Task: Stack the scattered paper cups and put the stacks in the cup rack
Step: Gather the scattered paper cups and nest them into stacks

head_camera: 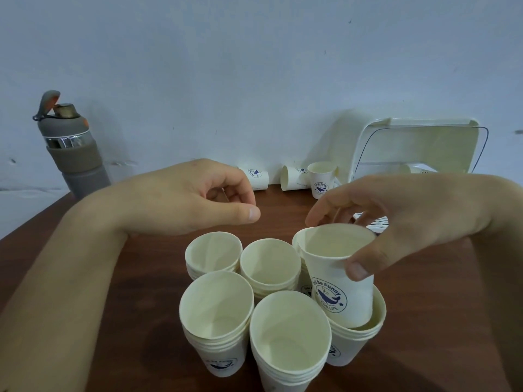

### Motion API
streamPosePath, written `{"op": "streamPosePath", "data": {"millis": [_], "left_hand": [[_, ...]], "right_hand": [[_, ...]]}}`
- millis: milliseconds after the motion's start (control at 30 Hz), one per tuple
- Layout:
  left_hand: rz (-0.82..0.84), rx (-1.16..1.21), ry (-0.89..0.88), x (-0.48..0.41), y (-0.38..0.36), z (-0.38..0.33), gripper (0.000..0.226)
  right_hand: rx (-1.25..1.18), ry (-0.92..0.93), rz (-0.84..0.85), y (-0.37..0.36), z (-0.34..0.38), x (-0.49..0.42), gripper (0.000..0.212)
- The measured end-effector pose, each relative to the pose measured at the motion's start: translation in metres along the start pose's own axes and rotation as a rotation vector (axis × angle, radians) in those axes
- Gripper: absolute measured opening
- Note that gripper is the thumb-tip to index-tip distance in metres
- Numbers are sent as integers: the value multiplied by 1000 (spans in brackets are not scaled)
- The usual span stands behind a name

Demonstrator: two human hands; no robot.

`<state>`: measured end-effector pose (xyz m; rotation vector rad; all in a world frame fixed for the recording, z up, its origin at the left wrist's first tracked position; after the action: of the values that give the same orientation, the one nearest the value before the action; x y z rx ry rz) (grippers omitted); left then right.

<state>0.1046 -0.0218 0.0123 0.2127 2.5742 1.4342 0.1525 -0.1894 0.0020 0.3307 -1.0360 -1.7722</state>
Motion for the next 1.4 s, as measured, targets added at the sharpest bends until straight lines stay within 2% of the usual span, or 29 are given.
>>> {"op": "streamPosePath", "data": {"millis": [100, 267, 400, 500, 600, 700, 900, 1167, 1400], "left_hand": [[-8, 9, -3, 0, 0, 0, 45], [-12, 11, -5, -2, 1, 4, 44], [-33, 32, 11, -5, 2, 12, 41], [-59, 67, 42, -9, 3, 20, 29], [-98, 84, 58, -12, 5, 25, 26], [-166, 123, 54, -13, 10, 25, 7], [-339, 149, 17, -15, 25, 24, 14], [-525, 251, -31, -16, 41, 30, 9], [-704, 410, 100, -25, 44, 80, 25]], "right_hand": [[-8, -8, -8, 1, -2, -1, 76], [-40, 3, -44, 3, -4, -4, 71], [-75, -26, -157, 13, -12, -8, 60], [-36, -69, -286, 24, -15, -8, 46], [-3, -86, -334, 27, -16, -10, 32], [10, -84, -358, 28, -16, -13, 25], [-35, -31, -375, 28, -18, -21, 20], [-37, -23, -433, 34, -38, -38, 15], [-72, -38, -583, 45, -73, -62, 19]]}}
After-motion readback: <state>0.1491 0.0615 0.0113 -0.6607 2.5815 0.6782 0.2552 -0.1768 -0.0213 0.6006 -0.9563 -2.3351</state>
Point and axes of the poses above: each hand's wrist, its own x-axis away from the middle knuckle, its own y-axis out of the back of the hand, z = x × y, the point moved 9 cm from there along -x, towards the middle knuckle, and after that the axes turned 7 degrees about -x, right-handed, at the moved point
